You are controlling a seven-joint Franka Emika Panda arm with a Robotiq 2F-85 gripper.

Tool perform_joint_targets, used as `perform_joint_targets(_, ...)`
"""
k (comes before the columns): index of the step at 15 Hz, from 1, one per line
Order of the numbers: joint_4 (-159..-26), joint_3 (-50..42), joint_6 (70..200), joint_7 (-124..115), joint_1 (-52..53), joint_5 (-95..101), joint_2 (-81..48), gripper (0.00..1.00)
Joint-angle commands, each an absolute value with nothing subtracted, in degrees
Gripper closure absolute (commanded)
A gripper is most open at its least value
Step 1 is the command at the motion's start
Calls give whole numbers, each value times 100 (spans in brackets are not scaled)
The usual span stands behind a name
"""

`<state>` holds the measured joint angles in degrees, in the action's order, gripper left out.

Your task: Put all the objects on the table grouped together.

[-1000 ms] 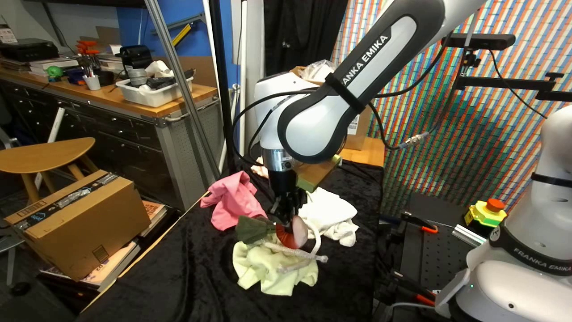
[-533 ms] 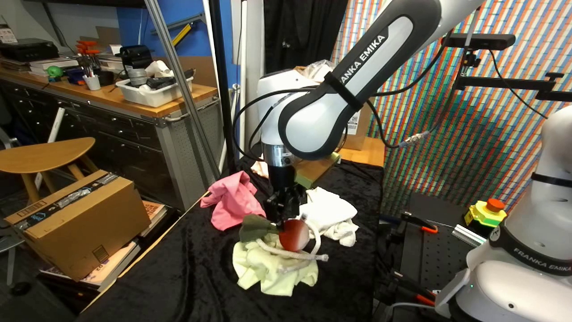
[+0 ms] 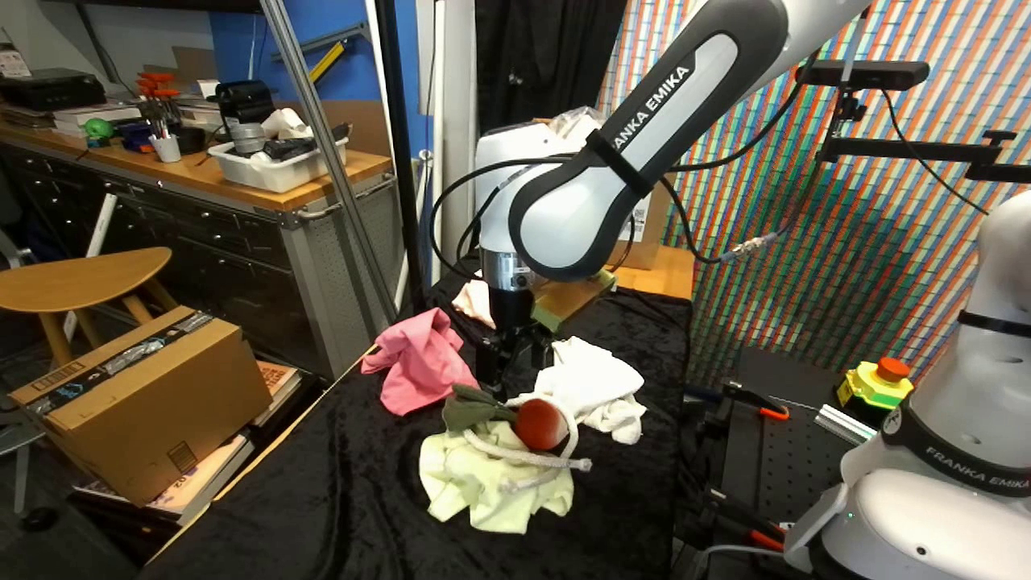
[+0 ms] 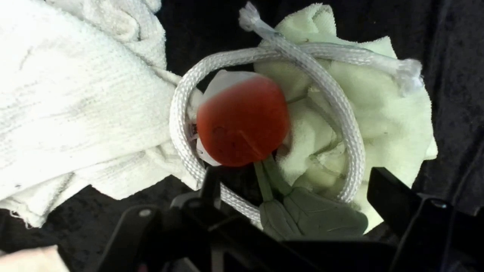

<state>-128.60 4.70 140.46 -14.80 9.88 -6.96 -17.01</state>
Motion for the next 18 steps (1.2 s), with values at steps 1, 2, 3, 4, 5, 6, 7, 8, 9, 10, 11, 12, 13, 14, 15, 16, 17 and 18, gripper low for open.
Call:
perform_joint_targets(1, -13357, 377, 14431, -1729, 869, -774, -1354, 0)
perform_joint_targets(2, -13464, 353, 14498, -1768, 826, -831, -1311, 0)
perform_joint_targets(3, -13578, 331, 14592, -1804, 775, -890, -1264, 0)
perform_joint_targets(4, -13681, 320, 14695, -1812, 719, -967, -1244, 0)
perform_joint_targets(5, -13805, 324, 14725, -1796, 655, -1084, -1159, 0)
perform_joint_targets(6, -13934, 344, 14768, -1709, 575, -1234, -1088, 0)
perform_joint_targets(7, -14036, 353, 14814, -1650, 517, -1359, -1044, 0)
perform_joint_targets(8, -14150, 357, 14834, -1583, 458, -1472, -972, 0)
perform_joint_targets(9, -14270, 353, 14848, -1529, 411, -1562, -895, 0)
perform_joint_targets(10, -14368, 328, 14885, -1531, 381, -1586, -852, 0)
perform_joint_targets(11, -14473, 293, 14909, -1561, 354, -1571, -797, 0)
perform_joint_targets(12, -14571, 271, 14911, -1556, 318, -1566, -738, 0)
perform_joint_targets(13, -14691, 236, 14989, -1613, 305, -1510, -699, 0)
perform_joint_targets(14, -14792, 202, 15046, -1616, 275, -1484, -664, 0)
perform_joint_targets(15, -14939, 168, 15144, -1659, 264, -1453, -634, 0)
perform_joint_targets(16, -15055, 145, 15252, -1640, 239, -1461, -630, 0)
perform_joint_targets(17, -15143, 125, 15340, -1570, 191, -1521, -639, 0)
perform_joint_targets(18, -15197, 132, 15442, -1450, 133, -1631, -701, 0)
